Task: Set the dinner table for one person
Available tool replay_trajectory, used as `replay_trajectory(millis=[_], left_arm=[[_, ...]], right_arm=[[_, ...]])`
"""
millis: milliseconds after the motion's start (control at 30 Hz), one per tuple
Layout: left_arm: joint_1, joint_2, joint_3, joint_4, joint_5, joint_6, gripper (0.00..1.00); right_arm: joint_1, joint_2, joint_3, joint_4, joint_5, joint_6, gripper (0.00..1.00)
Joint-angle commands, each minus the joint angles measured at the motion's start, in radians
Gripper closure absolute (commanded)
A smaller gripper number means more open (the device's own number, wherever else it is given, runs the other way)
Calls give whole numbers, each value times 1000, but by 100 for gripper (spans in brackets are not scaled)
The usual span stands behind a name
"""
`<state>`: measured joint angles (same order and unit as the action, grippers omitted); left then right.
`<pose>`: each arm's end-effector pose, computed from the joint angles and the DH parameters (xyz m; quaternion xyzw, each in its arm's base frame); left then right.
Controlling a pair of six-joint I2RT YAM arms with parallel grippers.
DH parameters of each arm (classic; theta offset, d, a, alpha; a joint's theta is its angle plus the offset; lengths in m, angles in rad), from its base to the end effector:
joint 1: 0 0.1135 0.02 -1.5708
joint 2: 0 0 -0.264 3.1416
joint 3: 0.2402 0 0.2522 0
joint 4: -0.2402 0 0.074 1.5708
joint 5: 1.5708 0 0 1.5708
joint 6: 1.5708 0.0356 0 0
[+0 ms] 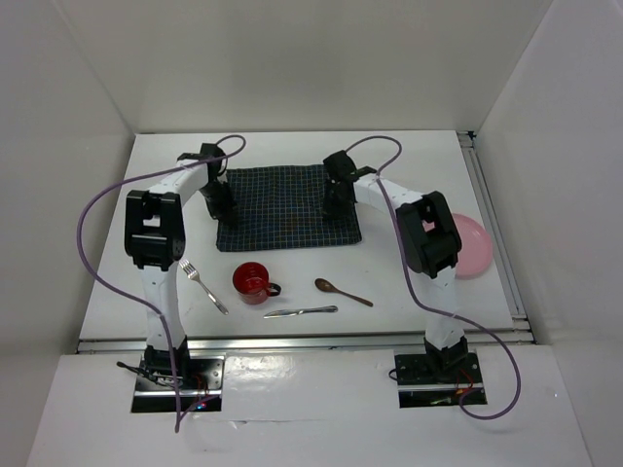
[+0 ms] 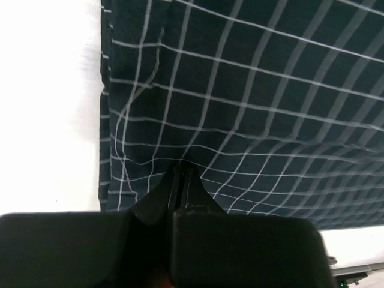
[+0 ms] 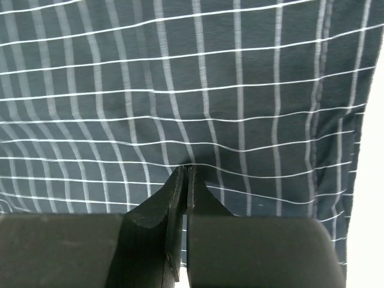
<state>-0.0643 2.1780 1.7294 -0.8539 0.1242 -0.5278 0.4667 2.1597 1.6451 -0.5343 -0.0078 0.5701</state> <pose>0.4451 -0.0331 0.1727 -0.2191 0.9646 -0.0978 0.1097 0.4143 0.2090 0.1697 0.0489 0.9649 0.1311 0.2222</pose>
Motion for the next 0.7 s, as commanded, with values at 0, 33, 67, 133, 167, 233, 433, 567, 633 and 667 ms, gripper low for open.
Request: replay_trajectory(millis=[0, 33, 67, 133, 167, 233, 433, 567, 633, 667], left_arm=[[-5, 12, -10, 19, -12, -29, 100], [-5, 12, -10, 19, -12, -29, 100], [-5, 12, -27, 29, -21, -29, 100], [-5, 12, -59, 41, -21, -40, 100], [-5, 12, -73, 41, -21, -49, 100], [-5, -1, -122, 70, -21, -49, 100], [-26, -63, -241, 99, -21, -49, 100], [-60, -84, -274, 124, -21, -58, 100], [-72, -84, -274, 124, -21, -58, 100], [-83, -84, -260, 124, -21, -67, 100]], right_arm=[[-25, 2, 33, -9, 11, -3, 100], [-25, 2, 18, -9, 11, -3, 100], [-25, 2, -1, 9, 20, 8, 100], [-25, -9, -68, 23, 20, 20, 100], [-25, -30, -91, 34, 20, 33, 100], [-34, -49, -163, 34, 29, 46, 100], [-34, -199, -376, 80, 43, 103, 100], [-34, -294, -482, 94, 74, 128, 100], [-34, -314, -502, 94, 74, 139, 100], [-43, -314, -502, 94, 83, 139, 100]])
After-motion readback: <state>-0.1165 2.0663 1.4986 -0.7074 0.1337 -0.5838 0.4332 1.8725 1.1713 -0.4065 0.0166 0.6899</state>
